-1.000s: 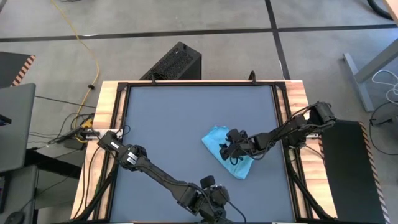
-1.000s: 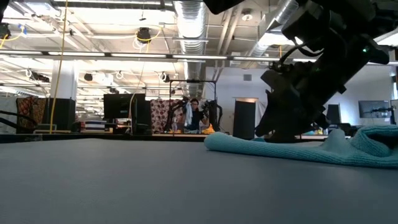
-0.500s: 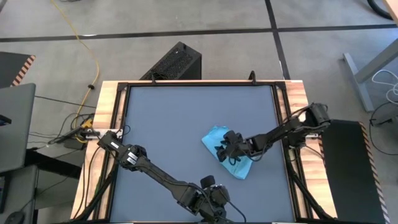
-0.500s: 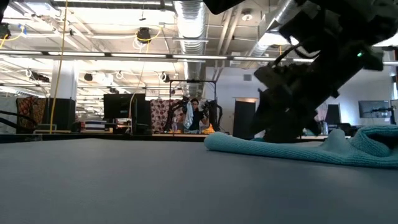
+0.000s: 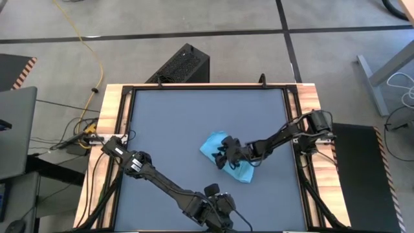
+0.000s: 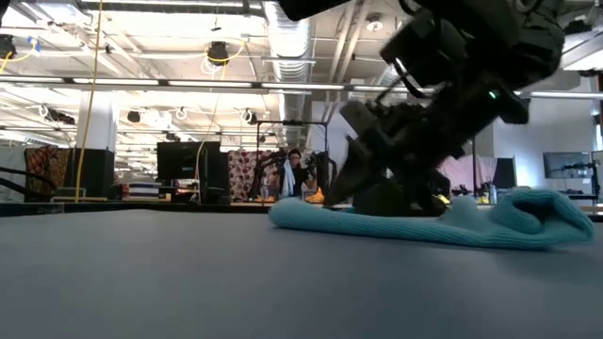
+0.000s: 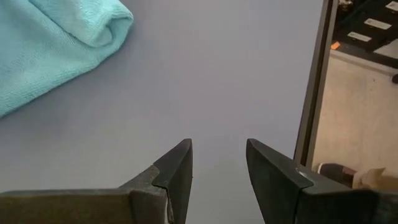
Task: Roll towel
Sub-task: Roll the blue microfiber towel
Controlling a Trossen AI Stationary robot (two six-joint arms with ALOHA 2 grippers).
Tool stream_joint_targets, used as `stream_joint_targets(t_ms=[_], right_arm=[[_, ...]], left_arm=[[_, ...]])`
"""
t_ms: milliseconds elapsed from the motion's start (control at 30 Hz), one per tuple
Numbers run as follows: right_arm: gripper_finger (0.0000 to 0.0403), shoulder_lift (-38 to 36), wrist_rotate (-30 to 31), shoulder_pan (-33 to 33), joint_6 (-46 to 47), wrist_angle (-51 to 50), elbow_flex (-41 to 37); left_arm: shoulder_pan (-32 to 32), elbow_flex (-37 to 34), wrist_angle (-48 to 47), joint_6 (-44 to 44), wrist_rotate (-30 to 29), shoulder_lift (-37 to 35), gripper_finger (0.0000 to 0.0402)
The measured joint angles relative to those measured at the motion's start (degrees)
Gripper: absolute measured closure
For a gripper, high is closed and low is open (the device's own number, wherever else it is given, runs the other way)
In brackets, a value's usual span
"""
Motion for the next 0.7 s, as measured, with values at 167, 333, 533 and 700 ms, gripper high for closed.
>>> stream_joint_targets(t_ms=[167, 333, 533, 700], right_arm=[[0.0138, -0.76, 0.11, -0.44, -5.20, -7.21, 4.83], [0.0138, -3.89, 3.72, -0.03, -6.58, -21.50, 6.76], [0.0138, -10.85, 8.12, 1.45, -6.05, -39.05, 6.78], [0.0138, -18.08, 8.22, 4.81, -4.71, -52.69, 6.66]], left_arm=[[0.17, 0.00, -0.43, 0.51, -0.94, 0.00, 0.0262], [-0.12, 0.00, -0.36, 0.96, -6.78, -0.02, 0.0262], [-0.57, 0.00, -0.14, 0.95, -10.73, -0.04, 0.0262], [-0.45, 0.00, 0.35, 1.45, -13.95, -0.07, 0.0262]])
